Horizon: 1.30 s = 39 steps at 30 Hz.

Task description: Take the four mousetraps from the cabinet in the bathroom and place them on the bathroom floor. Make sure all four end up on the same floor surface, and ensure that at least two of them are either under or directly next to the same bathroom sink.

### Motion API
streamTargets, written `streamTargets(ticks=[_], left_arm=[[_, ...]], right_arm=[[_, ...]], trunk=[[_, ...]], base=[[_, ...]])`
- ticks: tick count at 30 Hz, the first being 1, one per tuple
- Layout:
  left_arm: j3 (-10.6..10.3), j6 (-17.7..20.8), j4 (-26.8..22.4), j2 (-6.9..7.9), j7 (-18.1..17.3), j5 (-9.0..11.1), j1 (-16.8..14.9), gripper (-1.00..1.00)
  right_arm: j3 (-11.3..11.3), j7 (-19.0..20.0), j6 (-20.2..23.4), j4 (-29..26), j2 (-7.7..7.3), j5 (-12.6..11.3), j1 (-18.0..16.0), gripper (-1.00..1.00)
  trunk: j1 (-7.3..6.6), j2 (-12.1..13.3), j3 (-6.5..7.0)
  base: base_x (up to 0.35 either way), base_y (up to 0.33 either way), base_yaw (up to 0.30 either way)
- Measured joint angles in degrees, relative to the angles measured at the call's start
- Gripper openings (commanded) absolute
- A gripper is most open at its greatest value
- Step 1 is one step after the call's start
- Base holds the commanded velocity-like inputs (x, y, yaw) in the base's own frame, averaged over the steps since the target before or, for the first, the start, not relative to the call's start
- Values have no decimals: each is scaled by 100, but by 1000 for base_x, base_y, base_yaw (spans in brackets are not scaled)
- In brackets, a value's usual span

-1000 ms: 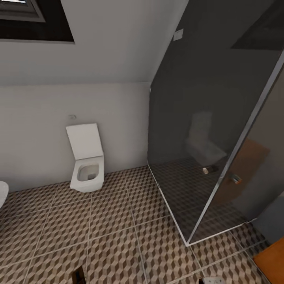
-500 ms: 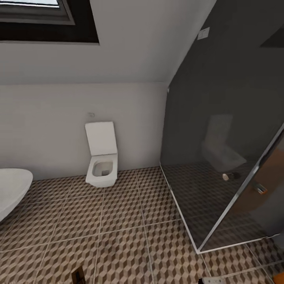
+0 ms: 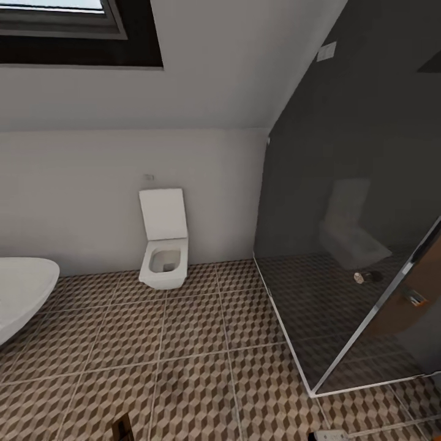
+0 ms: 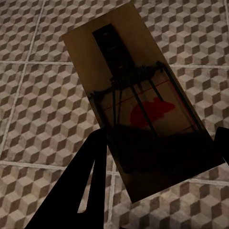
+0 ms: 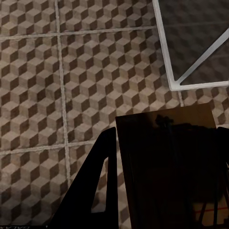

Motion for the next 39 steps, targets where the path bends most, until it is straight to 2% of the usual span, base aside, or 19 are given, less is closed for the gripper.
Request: streamTargets(ticks=[16, 30, 39], left_arm=[[0, 8, -1, -1, 0, -1, 1, -100], [0, 9, 0, -1, 0, 0, 0, -100], [0, 7, 1, -1, 1, 0, 0, -100]], right_arm=[[1, 1, 0, 1, 2, -1, -1, -100], [-5, 0, 0, 0, 0, 0, 0, -100], [-5, 1, 1, 0, 0, -1, 0, -100]], trunk=[[0, 0, 0], [0, 0, 0], [0, 0, 0]], base=[[0, 0, 175], [0, 4, 16], [0, 127, 0]])
